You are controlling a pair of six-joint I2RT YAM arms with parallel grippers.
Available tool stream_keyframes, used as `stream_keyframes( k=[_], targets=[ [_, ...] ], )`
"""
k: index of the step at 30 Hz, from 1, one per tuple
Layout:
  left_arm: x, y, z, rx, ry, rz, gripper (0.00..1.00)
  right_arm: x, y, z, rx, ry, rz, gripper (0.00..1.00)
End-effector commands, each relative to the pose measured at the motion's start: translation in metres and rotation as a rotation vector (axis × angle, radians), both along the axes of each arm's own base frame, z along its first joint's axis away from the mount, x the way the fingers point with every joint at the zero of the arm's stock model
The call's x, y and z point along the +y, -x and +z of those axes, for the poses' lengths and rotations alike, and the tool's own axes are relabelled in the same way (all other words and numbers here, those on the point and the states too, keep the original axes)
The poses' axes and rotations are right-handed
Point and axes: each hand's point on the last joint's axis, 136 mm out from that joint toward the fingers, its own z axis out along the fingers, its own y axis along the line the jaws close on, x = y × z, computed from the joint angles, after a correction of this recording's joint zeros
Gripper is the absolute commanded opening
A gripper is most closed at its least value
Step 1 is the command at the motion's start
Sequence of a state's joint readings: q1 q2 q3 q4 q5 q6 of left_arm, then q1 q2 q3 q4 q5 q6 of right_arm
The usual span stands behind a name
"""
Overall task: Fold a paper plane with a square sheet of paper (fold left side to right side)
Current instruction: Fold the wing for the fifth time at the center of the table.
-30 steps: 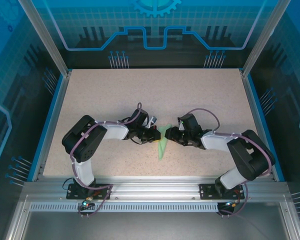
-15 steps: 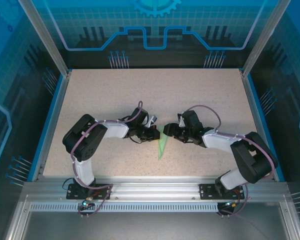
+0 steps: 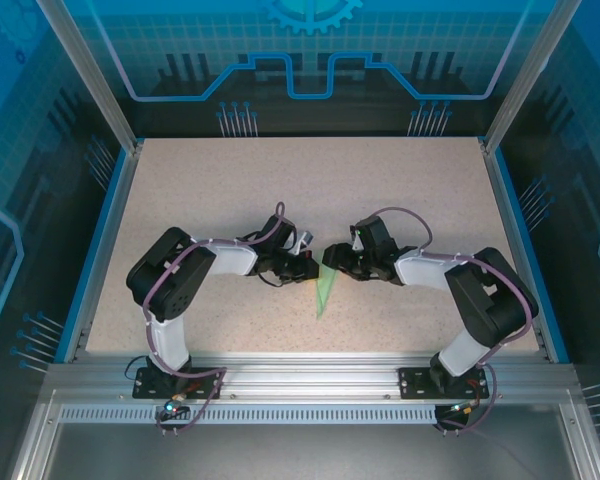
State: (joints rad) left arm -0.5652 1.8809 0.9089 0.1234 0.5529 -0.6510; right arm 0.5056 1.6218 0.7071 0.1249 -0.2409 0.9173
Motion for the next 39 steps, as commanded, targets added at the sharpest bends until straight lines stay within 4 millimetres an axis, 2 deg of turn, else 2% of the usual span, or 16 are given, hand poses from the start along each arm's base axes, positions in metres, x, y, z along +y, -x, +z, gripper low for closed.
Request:
stream_keyframes(
  k=[1,9,22,31,34,37,39],
  targets=[
    [0.003,-0.009,-0.001,-0.021,-0.017,0.007,0.04,-0.002,0.002,-0.003,0.023,0.026,-0.015,0.59],
    [0.003,-0.011,0.000,-0.024,-0.010,0.005,0.05,0.011,0.001,-0.004,0.028,0.000,0.022,0.59],
    [0.003,-0.014,0.004,-0.077,-0.020,-0.033,0.04,0.004,0.011,-0.029,0.128,0.072,0.017,0.59],
    [0.000,-0.017,0.008,-0.109,-0.017,-0.055,0.05,0.004,0.014,-0.032,0.145,0.088,0.026,0.59],
    [0.000,-0.019,0.007,-0.112,-0.019,-0.052,0.05,0.004,0.013,-0.030,0.140,0.079,0.019,0.57],
    [-0.001,-0.019,0.005,-0.107,-0.016,-0.052,0.05,0.003,0.012,-0.028,0.130,0.061,0.011,0.48],
    [-0.001,-0.018,0.005,-0.104,-0.016,-0.053,0.05,0.001,0.011,-0.026,0.129,0.060,0.009,0.46]
  ],
)
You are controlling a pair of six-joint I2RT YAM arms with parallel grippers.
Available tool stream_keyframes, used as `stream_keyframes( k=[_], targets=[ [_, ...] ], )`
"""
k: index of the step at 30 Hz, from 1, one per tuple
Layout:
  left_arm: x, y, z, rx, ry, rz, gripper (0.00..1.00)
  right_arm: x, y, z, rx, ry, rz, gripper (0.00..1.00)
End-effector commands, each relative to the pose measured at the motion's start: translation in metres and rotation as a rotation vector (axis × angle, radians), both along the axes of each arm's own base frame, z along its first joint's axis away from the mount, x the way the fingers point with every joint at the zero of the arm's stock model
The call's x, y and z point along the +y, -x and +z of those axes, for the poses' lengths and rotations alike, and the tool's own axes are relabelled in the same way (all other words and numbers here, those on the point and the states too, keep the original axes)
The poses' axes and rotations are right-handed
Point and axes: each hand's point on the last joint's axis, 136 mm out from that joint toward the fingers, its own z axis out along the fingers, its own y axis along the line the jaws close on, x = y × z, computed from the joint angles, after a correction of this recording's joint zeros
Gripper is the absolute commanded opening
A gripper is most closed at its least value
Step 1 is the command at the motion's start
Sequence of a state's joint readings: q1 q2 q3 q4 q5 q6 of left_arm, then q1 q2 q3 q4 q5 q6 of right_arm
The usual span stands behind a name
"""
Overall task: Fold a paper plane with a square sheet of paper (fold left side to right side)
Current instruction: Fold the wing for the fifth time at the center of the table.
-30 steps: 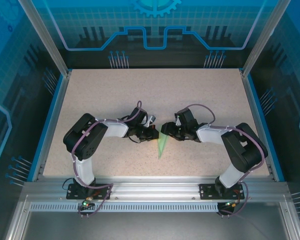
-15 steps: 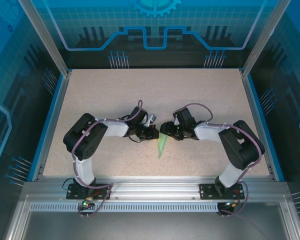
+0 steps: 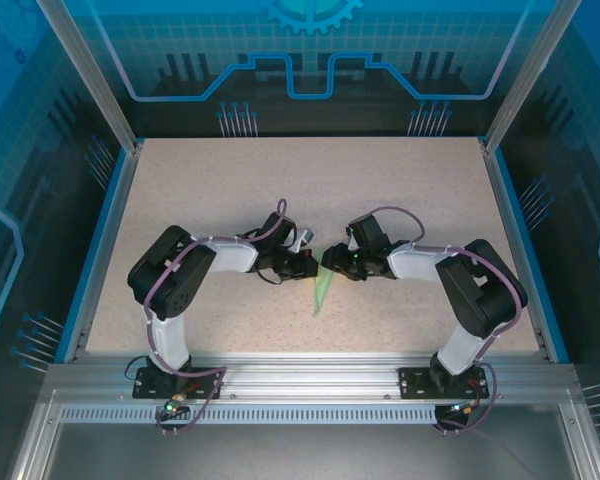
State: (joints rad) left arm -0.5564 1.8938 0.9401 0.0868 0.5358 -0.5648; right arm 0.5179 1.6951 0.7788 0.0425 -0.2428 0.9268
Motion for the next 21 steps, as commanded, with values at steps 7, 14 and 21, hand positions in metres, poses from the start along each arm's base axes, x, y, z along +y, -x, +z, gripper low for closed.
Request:
stream_keyframes(
  k=[7,14,21],
  targets=[
    [-0.0043,-0.0107,0.0060,-0.045,0.017,-0.020,0.05,-0.0071,0.0123,-0.0133,0.056,0.028,0.004,0.41],
    [-0.0049,-0.0124,0.0055,-0.048,0.014,-0.025,0.05,-0.0101,0.0136,-0.0177,0.067,0.047,0.007,0.39],
    [-0.0061,-0.0138,0.0005,-0.039,0.005,-0.031,0.05,-0.0129,0.0124,-0.0182,0.066,0.058,0.010,0.39]
  ],
)
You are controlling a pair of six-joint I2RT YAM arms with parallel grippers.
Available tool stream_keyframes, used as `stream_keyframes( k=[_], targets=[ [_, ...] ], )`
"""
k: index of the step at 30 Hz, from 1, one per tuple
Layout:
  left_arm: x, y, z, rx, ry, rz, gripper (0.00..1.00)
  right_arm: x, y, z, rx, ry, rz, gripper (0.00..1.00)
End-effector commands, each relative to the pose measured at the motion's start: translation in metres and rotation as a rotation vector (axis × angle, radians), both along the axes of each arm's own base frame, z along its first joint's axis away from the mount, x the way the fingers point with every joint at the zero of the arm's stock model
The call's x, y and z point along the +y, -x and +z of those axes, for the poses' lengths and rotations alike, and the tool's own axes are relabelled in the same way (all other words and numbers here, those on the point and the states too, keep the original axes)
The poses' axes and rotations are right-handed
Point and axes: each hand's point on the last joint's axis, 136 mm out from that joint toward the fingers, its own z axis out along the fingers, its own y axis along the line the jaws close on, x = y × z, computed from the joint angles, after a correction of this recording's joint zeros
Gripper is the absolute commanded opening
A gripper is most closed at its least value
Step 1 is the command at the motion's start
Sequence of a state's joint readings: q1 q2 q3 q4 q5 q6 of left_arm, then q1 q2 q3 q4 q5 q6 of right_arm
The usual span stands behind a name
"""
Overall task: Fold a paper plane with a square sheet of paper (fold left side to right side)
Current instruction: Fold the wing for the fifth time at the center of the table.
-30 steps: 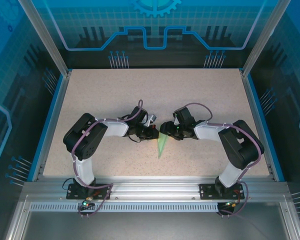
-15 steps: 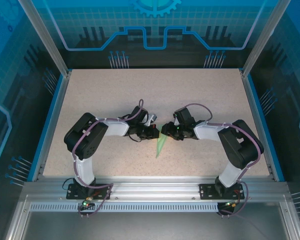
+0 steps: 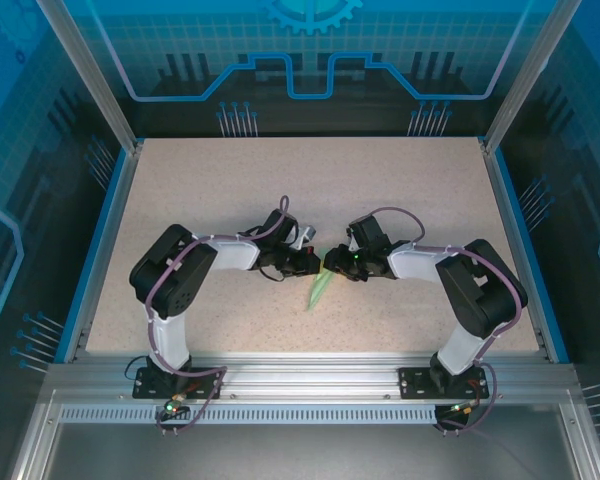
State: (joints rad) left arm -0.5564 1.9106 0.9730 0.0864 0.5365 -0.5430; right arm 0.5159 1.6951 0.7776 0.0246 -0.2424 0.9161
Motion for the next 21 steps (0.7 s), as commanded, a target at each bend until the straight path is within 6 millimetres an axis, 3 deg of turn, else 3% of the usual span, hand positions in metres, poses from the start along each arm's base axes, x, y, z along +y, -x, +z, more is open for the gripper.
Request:
stream_keyframes(
  k=[1,6,12,21],
  targets=[
    [-0.001,-0.006,-0.004,-0.007,-0.004,-0.016,0.05,-0.010,0.009,-0.015,0.054,0.045,0.005,0.39],
    [-0.002,-0.003,-0.013,0.026,-0.011,-0.024,0.06,-0.008,0.006,-0.010,0.032,0.017,0.014,0.39],
    [0.000,-0.002,-0.021,0.053,-0.034,-0.027,0.06,-0.003,-0.002,0.014,-0.046,-0.035,0.038,0.42],
    [0.000,-0.002,-0.026,0.074,-0.044,-0.027,0.06,-0.037,0.007,0.030,-0.061,-0.001,-0.035,0.46]
  ],
)
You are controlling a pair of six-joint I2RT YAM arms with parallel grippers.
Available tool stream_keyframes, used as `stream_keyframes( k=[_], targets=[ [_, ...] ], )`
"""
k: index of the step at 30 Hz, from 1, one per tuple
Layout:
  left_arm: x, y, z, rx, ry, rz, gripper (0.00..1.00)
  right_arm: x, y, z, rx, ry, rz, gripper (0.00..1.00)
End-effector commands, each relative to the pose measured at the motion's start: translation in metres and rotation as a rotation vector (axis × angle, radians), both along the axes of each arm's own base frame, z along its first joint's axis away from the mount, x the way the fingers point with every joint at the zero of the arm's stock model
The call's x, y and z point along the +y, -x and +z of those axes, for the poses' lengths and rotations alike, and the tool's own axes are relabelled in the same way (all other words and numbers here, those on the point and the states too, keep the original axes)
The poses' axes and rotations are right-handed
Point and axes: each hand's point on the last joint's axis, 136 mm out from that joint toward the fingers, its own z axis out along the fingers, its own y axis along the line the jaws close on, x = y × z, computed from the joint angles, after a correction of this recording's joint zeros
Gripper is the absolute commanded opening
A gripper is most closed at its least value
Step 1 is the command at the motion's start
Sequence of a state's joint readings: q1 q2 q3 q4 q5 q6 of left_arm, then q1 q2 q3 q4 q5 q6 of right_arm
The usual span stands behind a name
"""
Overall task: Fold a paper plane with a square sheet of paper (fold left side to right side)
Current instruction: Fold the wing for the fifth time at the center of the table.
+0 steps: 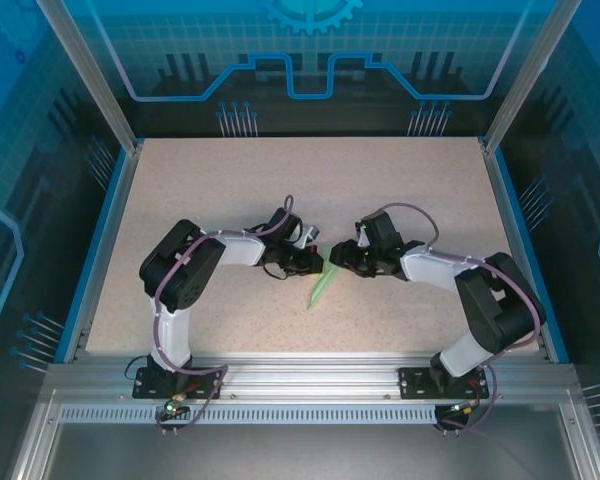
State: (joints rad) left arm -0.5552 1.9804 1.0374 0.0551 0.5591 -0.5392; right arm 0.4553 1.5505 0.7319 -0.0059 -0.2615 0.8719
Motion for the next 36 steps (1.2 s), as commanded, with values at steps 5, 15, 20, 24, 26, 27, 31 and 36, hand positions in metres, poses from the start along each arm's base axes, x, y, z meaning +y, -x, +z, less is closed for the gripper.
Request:
stream_keyframes(
  k=[5,15,20,24,26,27,31,36],
  targets=[
    [0.006,0.004,-0.017,0.040,-0.039,-0.013,0.06,-0.008,-0.002,0.017,-0.041,-0.028,0.000,0.29],
    [0.008,0.004,-0.019,0.043,-0.054,-0.005,0.06,0.011,-0.024,0.003,-0.020,-0.036,0.020,0.18],
    [0.011,0.004,-0.022,0.048,-0.072,0.007,0.05,0.019,-0.028,-0.002,-0.013,-0.041,0.044,0.18],
    [0.016,0.003,-0.024,0.054,-0.087,0.026,0.04,0.019,-0.028,-0.012,0.008,-0.024,0.042,0.18],
    [0.018,0.002,-0.025,0.058,-0.091,0.035,0.03,0.018,-0.027,-0.016,0.012,-0.023,0.042,0.17],
    [0.019,0.002,-0.026,0.061,-0.091,0.038,0.03,0.019,-0.027,-0.017,0.016,-0.024,0.042,0.17],
    [0.021,0.002,-0.027,0.065,-0.093,0.046,0.02,0.019,-0.027,-0.021,0.020,-0.020,0.045,0.17],
    [0.024,0.002,-0.028,0.070,-0.094,0.054,0.02,0.018,-0.026,-0.029,0.035,-0.006,0.047,0.17]
  ],
)
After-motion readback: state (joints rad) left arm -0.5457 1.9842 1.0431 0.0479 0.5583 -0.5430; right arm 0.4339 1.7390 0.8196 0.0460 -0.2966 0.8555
